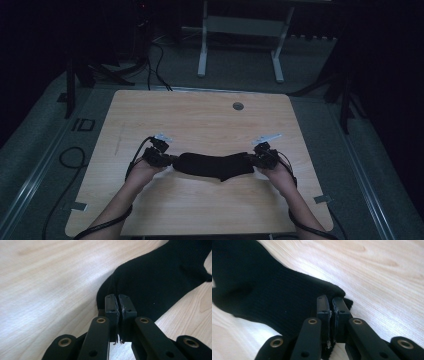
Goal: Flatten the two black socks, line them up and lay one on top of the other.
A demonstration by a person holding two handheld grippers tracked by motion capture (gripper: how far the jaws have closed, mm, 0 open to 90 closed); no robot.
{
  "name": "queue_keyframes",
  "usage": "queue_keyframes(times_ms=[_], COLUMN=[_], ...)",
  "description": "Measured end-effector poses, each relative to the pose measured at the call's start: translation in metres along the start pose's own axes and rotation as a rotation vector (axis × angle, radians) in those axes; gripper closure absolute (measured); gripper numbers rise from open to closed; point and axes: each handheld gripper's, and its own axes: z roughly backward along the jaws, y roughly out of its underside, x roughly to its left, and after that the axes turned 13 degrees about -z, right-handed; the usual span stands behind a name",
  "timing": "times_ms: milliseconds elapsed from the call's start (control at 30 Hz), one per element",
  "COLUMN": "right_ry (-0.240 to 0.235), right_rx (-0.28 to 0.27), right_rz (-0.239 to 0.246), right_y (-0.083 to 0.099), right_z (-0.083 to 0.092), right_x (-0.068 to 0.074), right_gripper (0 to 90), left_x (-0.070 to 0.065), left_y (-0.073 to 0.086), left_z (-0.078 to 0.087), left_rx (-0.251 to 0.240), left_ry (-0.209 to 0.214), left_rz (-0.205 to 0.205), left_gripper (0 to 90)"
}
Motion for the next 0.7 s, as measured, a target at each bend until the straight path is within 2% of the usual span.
queue_keyframes(times_ms=[167,367,533,567,633,700], right_ry=[0.007,0.008,-0.001,-0.003,-0.016,-0.009], right_rx=[0.013,0.009,0.008,0.008,-0.001,-0.014], right_rz=[-0.020,-0.019,-0.029,-0.029,-0.020,-0.016], right_y=[0.0033,0.0043,0.0044,0.0042,0.0039,0.0039], right_z=[-0.0098,-0.0108,-0.0112,-0.0110,-0.0089,-0.0059], right_x=[-0.0052,-0.0057,-0.0074,-0.0073,-0.0060,-0.0048], right_gripper=[85.2,83.9,76.7,72.7,62.1,54.3], left_x=[0.0014,0.0012,0.0005,0.0002,-0.0006,-0.0022], left_y=[0.0019,0.0024,0.0028,0.0028,0.0028,0.0033], left_z=[-0.0079,-0.0108,-0.0110,-0.0104,-0.0075,-0.0032], left_rx=[0.018,0.028,0.023,0.016,-0.001,-0.028], left_ry=[-0.003,-0.004,-0.003,-0.005,0.001,-0.022], left_rz=[0.003,-0.008,-0.014,-0.013,-0.023,-0.031], left_gripper=[87.1,86.8,84.6,82.3,70.1,60.5])
